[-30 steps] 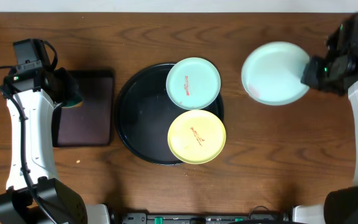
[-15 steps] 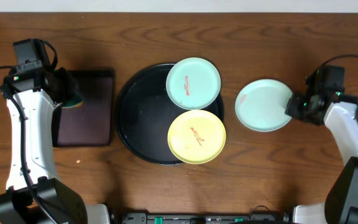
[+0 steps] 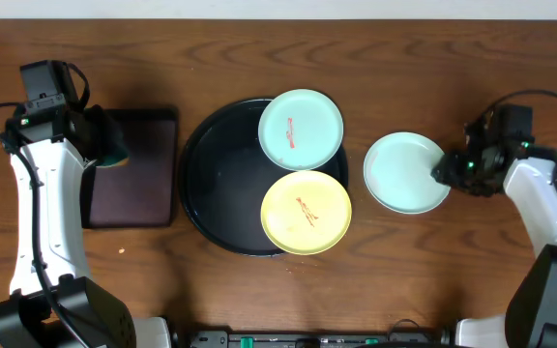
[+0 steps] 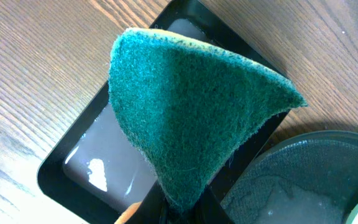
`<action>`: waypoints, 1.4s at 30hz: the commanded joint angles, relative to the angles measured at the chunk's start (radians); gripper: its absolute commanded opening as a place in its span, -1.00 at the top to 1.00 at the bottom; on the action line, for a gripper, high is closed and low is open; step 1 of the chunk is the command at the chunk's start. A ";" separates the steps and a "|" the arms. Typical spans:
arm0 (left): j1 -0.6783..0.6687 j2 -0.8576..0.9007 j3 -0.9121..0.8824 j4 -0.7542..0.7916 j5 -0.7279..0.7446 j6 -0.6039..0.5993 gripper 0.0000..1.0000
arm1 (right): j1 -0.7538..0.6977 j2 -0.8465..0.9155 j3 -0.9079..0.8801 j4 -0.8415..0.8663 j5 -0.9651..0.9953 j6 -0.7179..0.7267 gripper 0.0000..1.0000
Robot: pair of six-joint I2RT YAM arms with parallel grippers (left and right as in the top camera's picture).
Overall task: Clean dirty plates on tray and stack at the side
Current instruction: 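Grasp the yellow plate rim with the right gripper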
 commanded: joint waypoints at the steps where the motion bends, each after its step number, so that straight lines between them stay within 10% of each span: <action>1: 0.003 0.004 0.013 0.000 -0.015 0.023 0.85 | 0.085 -0.005 0.078 -0.037 -0.162 -0.018 0.11; 13: 0.003 0.004 0.013 0.000 -0.015 0.023 0.85 | 0.405 0.087 0.071 -0.030 -0.118 -0.014 -0.07; 20: 0.003 0.004 0.013 0.000 -0.015 0.023 0.85 | 0.502 0.232 0.072 0.031 -0.172 -0.007 0.21; 26: 0.003 0.004 0.013 0.000 -0.015 0.023 0.85 | 0.505 0.232 0.087 0.028 -0.169 0.005 0.97; 42: 0.002 0.004 -0.035 -0.005 -0.008 0.011 0.85 | 0.773 0.269 0.219 0.196 0.143 0.401 0.98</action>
